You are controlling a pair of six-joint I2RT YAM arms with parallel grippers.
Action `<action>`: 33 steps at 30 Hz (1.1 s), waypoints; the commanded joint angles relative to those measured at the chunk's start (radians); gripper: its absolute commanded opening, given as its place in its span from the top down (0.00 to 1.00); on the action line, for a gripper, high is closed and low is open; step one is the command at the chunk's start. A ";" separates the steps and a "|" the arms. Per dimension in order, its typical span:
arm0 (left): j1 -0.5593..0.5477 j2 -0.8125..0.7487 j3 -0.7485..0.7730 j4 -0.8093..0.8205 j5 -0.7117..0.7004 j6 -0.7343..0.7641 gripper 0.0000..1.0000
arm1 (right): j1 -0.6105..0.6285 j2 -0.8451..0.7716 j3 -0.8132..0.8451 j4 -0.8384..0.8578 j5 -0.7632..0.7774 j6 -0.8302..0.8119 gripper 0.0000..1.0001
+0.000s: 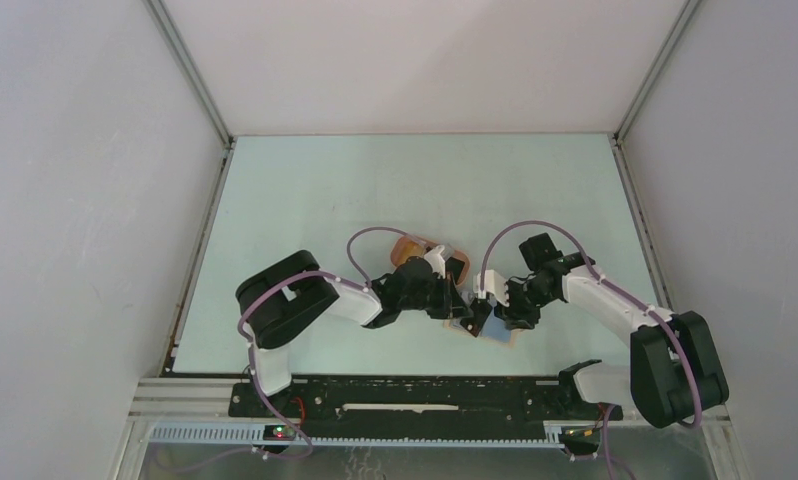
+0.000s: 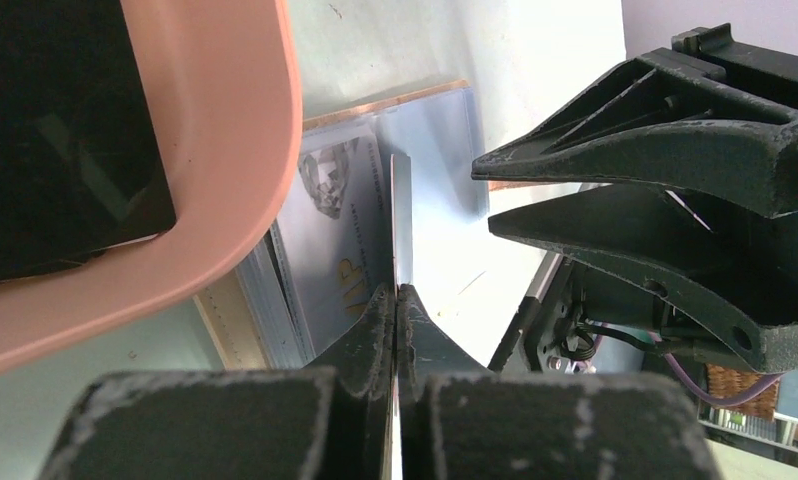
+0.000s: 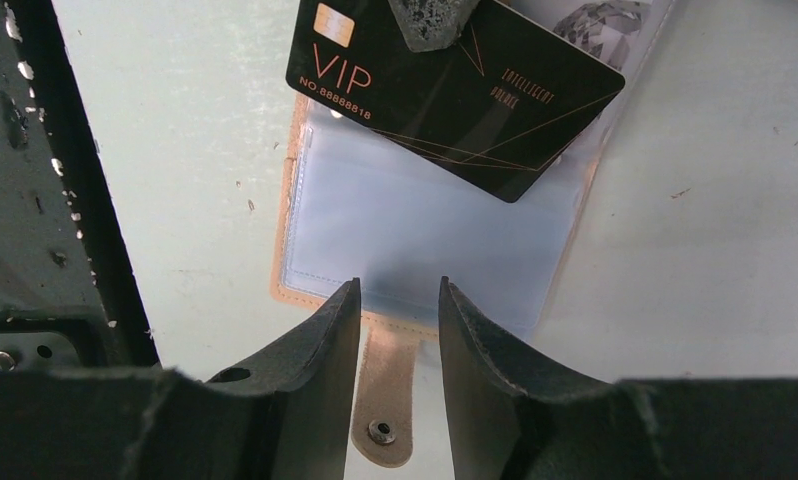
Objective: Put the credit cards into the card holder
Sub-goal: Insert the credit card into the card holder.
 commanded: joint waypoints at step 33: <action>0.023 -0.120 -0.021 -0.090 -0.055 0.014 1.00 | 0.019 0.019 0.025 0.016 0.026 0.006 0.58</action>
